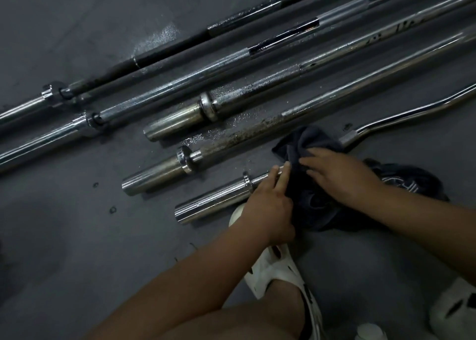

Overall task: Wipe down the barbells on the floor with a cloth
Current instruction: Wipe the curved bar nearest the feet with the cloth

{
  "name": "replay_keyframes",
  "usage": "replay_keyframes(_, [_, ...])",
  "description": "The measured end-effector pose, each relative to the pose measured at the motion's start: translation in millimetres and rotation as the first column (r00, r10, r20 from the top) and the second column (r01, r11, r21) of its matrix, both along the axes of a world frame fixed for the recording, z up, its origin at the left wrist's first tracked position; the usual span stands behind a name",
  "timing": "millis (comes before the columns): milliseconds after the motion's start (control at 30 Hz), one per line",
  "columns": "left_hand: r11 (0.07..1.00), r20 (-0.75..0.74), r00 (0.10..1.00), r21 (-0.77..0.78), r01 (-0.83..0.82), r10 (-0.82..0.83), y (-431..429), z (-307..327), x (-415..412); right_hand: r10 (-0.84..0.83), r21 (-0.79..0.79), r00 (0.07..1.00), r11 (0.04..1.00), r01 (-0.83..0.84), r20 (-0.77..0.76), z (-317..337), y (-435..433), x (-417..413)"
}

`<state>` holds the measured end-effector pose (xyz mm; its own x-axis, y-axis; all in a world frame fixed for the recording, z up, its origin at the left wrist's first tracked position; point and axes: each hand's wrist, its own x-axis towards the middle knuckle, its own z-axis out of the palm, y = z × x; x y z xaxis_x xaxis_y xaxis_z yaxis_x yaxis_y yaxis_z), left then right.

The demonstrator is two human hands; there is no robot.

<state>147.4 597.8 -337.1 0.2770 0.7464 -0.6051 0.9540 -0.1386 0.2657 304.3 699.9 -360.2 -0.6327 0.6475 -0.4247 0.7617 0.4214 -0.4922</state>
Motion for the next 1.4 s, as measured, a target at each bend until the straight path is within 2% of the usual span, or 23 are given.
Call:
replay_keyframes(100, [1.0, 0.013, 1.0, -0.011, -0.012, 0.012, 1, 1, -1, -0.255, 0.042, 0.967, 0.966, 0.255, -0.008, -12, 35, 14])
replay_keyframes(167, [1.0, 0.015, 1.0, -0.013, -0.018, 0.018, 0, 3, 1, -0.346, 0.051, 0.938, 0.937, 0.344, 0.023, -11, 22, 5])
replay_keyframes(200, [1.0, 0.006, 1.0, -0.01, -0.013, 0.013, 0, 3, 1, -0.318, 0.023, 0.948, 0.948, 0.317, 0.019, -9, 7, -6])
replay_keyframes(300, [1.0, 0.005, 1.0, -0.016, -0.007, 0.008, 1, 3, -1, -0.06, -0.065, 0.998, 0.996, 0.062, 0.033, -5, -21, -18])
replay_keyframes(333, [1.0, 0.014, 1.0, -0.017, -0.015, 0.016, 1, 3, -2, -0.044, -0.061, 0.999, 0.997, 0.046, 0.028, -8, -12, -13])
replay_keyframes(400, [1.0, 0.023, 1.0, -0.013, -0.017, 0.018, 0, 2, -2, -0.216, 0.004, 0.976, 0.976, 0.215, 0.027, -21, 20, 10])
replay_keyframes(467, [1.0, 0.02, 1.0, -0.013, -0.011, 0.012, -1, 2, -1, -0.423, 0.074, 0.904, 0.905, 0.419, 0.055, -26, 35, 26])
replay_keyframes(500, [1.0, 0.019, 1.0, -0.016, -0.012, 0.012, -1, 3, 0, -0.439, 0.086, 0.895, 0.898, 0.432, 0.08, -23, 27, 21])
replay_keyframes(567, [0.999, 0.019, 0.999, -0.029, -0.025, 0.026, 0, 4, 0, -0.308, 0.042, 0.947, 0.951, 0.306, 0.091, -21, -3, 1])
replay_keyframes(633, [0.999, 0.024, 0.999, -0.033, -0.028, 0.029, 0, 4, -2, -0.101, -0.061, 0.995, 0.993, 0.103, 0.026, -18, -23, -9])
replay_keyframes(667, [0.999, 0.029, 0.999, -0.026, -0.023, 0.024, 0, 4, -2, -0.06, -0.077, 0.998, 0.995, 0.059, -0.009, -16, -18, -6])
replay_keyframes(700, [1.0, 0.033, 0.999, -0.017, -0.02, 0.02, 0, 3, -2, -0.093, -0.072, 0.996, 0.993, 0.093, -0.001, -17, -3, 3])
replay_keyframes(800, [1.0, 0.031, 0.999, -0.013, -0.024, 0.025, -2, 0, -1, -0.416, 0.02, 0.906, 0.909, 0.416, 0.076, -24, 36, 34])
replay_keyframes(833, [1.0, 0.027, 0.999, -0.013, -0.027, 0.027, -2, 0, 0, -0.413, 0.04, 0.905, 0.911, 0.411, 0.107, -19, 29, 30])
replay_keyframes(900, [1.0, 0.007, 1.0, -0.008, -0.021, 0.021, -2, 0, 1, -0.247, -0.026, 0.962, 0.968, 0.251, 0.121, -16, -2, 12])
replay_keyframes(967, [1.0, -0.006, 1.0, 0.011, 0.002, -0.002, 0, 0, 0, -0.034, -0.12, 0.999, 0.992, 0.034, 0.0, -10, -18, 4])
replay_keyframes(1000, [1.0, -0.006, 1.0, 0.018, 0.012, -0.012, 0, -1, -1, 0.013, -0.129, 0.999, 0.991, -0.017, -0.031, -9, -10, 10])
replay_keyframes(1100, [1.0, 0.003, 1.0, 0.014, 0.002, -0.002, -1, -6, -2, -0.111, -0.027, 0.99, 0.993, 0.114, 0.086, -19, 27, 33])
replay_keyframes(1167, [1.0, 0.011, 1.0, 0.015, -0.012, 0.012, -3, -7, 0, -0.198, -0.028, 0.97, 0.979, 0.203, 0.14, -20, 8, 19])
replay_keyframes(1267, [1.0, -0.012, 1.0, -0.008, -0.006, 0.006, -1, -3, -1, -0.105, -0.099, 0.994, 0.989, 0.107, 0.028, -8, -39, -16])
replay_keyframes(1333, [1.0, 0.01, 1.0, -0.004, -0.001, 0.001, -1, -6, -3, -0.029, -0.058, 0.999, 0.998, 0.031, 0.035, -7, -17, -4])
replay_keyframes(1400, [1.0, 0.035, 0.999, 0.011, -0.012, 0.012, -2, -10, -5, -0.183, 0.003, 0.971, 0.983, 0.184, 0.154, -12, 28, 24])
